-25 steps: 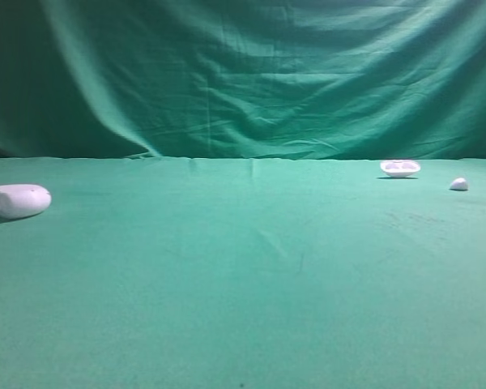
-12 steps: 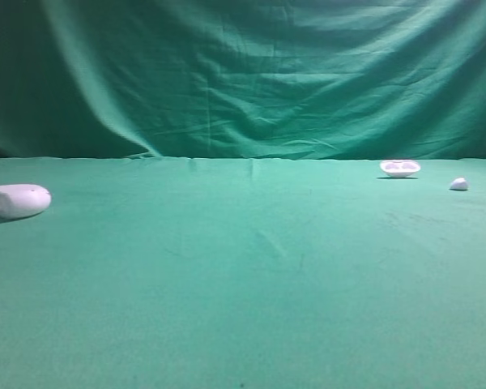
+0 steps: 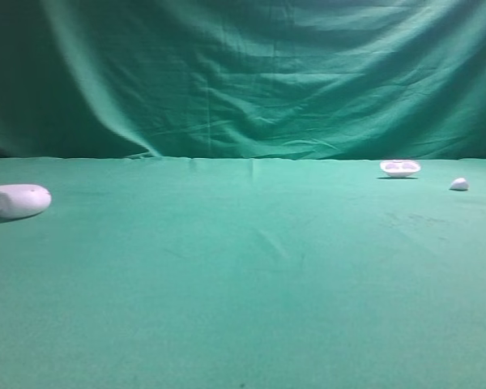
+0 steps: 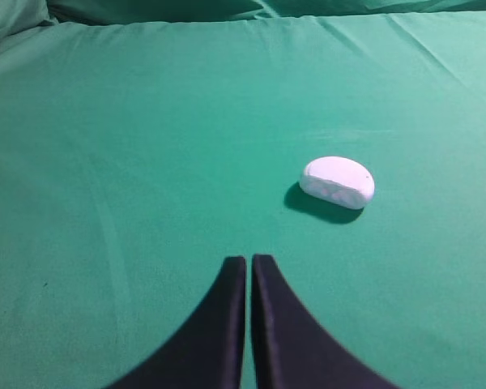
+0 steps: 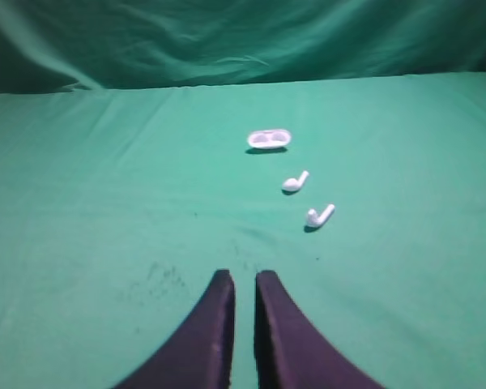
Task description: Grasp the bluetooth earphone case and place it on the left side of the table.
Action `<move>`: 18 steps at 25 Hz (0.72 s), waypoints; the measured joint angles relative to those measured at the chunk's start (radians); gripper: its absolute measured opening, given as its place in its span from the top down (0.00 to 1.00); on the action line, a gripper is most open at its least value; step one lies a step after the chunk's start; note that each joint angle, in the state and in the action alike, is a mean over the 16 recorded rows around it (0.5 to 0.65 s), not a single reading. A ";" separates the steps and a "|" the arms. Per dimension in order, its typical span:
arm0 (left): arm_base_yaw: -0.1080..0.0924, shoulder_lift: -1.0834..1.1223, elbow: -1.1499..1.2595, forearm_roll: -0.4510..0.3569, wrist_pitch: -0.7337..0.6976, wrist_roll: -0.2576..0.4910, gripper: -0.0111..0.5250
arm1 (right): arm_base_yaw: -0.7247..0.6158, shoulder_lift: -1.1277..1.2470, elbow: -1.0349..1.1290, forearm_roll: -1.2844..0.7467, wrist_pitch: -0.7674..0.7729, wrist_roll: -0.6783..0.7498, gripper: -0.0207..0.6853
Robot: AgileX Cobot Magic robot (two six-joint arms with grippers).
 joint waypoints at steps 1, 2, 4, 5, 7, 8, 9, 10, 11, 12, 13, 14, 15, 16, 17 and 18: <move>0.000 0.000 0.000 0.000 0.000 0.000 0.98 | -0.013 -0.013 0.015 0.005 -0.003 0.001 0.87; 0.000 0.000 0.000 0.000 0.000 0.000 0.98 | -0.023 -0.025 0.028 0.009 -0.005 0.001 0.87; 0.000 0.000 0.000 0.000 0.000 0.000 0.98 | -0.038 -0.042 0.047 0.017 -0.006 0.002 0.87; 0.000 0.000 0.000 0.000 0.000 0.000 0.98 | -0.043 -0.047 0.054 0.020 -0.006 0.002 0.87; 0.000 0.000 0.000 0.000 0.000 0.000 0.98 | -0.048 -0.054 0.062 0.023 -0.006 0.002 0.87; 0.000 0.000 0.000 0.000 0.000 0.000 0.98 | -0.049 -0.055 0.064 0.024 -0.005 0.001 0.87; 0.000 0.000 0.000 0.000 0.000 0.000 0.98 | -0.050 -0.055 0.065 0.024 -0.005 0.001 0.87; 0.000 0.000 0.000 0.000 0.000 0.000 0.98 | -0.050 -0.056 0.065 0.024 -0.004 0.001 0.87; 0.000 0.000 0.000 0.000 0.000 0.000 0.98 | -0.050 -0.056 0.065 0.024 -0.004 0.000 0.87; 0.000 0.000 0.000 0.000 0.000 0.000 0.98 | -0.050 -0.056 0.065 0.024 -0.003 0.000 0.87; 0.000 0.000 0.000 0.000 0.000 0.000 0.98 | -0.050 -0.056 0.065 0.024 -0.003 -0.001 0.87; 0.000 0.000 0.000 0.000 0.000 0.000 0.98 | -0.050 -0.056 0.065 0.024 -0.003 -0.001 0.87; 0.000 0.000 0.000 0.000 0.000 0.000 0.98 | -0.050 -0.056 0.065 0.024 -0.003 -0.001 0.87; 0.000 0.000 0.000 0.000 0.000 0.000 0.98 | -0.050 -0.056 0.065 0.024 -0.003 -0.001 0.87; 0.000 0.000 0.000 0.000 0.000 0.000 0.98 | -0.051 -0.056 0.065 0.024 -0.003 -0.002 0.87; 0.000 0.000 0.000 0.000 0.000 0.000 0.98 | -0.051 -0.056 0.065 0.024 -0.003 -0.002 0.87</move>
